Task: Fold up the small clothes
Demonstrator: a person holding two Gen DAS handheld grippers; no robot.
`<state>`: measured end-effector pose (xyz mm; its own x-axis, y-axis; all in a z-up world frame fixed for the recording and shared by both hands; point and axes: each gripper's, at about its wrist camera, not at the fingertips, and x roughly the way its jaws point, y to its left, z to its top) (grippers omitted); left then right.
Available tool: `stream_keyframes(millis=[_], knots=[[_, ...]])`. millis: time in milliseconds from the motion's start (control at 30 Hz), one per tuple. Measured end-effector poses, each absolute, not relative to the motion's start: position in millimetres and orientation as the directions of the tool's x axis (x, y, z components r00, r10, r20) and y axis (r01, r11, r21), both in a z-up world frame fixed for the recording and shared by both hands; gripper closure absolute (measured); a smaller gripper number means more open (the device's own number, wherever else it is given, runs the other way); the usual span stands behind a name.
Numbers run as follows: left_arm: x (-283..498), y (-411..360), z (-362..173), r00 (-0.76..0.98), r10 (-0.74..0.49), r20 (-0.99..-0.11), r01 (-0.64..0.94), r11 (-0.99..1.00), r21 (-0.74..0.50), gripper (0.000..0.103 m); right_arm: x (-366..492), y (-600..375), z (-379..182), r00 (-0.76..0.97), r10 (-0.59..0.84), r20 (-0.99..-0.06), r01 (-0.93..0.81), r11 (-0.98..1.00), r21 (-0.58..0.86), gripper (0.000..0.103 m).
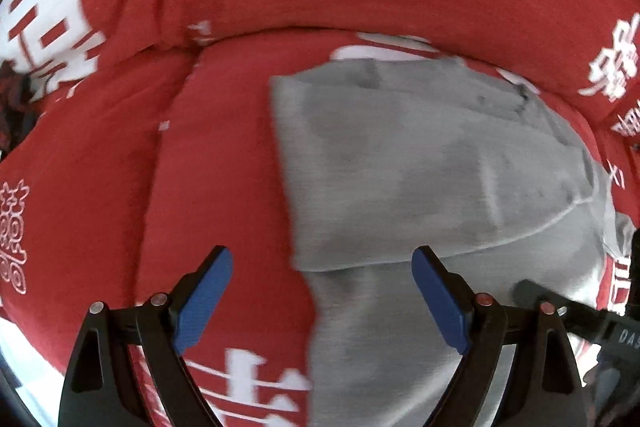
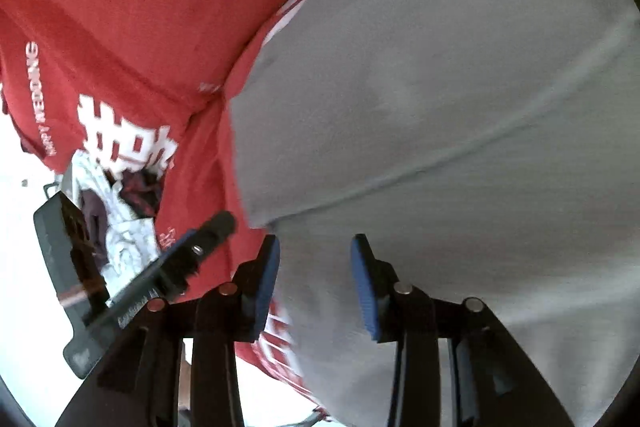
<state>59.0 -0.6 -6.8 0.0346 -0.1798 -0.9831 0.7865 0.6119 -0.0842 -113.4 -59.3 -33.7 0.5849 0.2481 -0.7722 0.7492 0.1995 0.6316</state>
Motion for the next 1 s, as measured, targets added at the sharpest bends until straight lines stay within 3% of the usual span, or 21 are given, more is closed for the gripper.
stream_keyframes(millis=[400, 700, 1000], knots=[[-57, -78, -7, -0.068, -0.166, -0.984, 0.884, 0.447, -0.137, 0.012, -328, -138, -17, 0.526, -0.006, -0.85, 0.848, -0.076, 0.525, 0.063], [-133, -136, -14, -0.101, -0.148, -0.984, 0.92, 0.362, -0.149, 0.012, -466, -191, -24, 0.45, -0.195, -0.872, 0.819, -0.299, 0.49, 0.063], [-175, -181, -26, -0.094, -0.134, -0.987, 0.937, 0.322, -0.133, 0.012, -543, -228, -67, 0.466, -0.293, -0.835, 0.684, -0.48, 0.55, 0.063]])
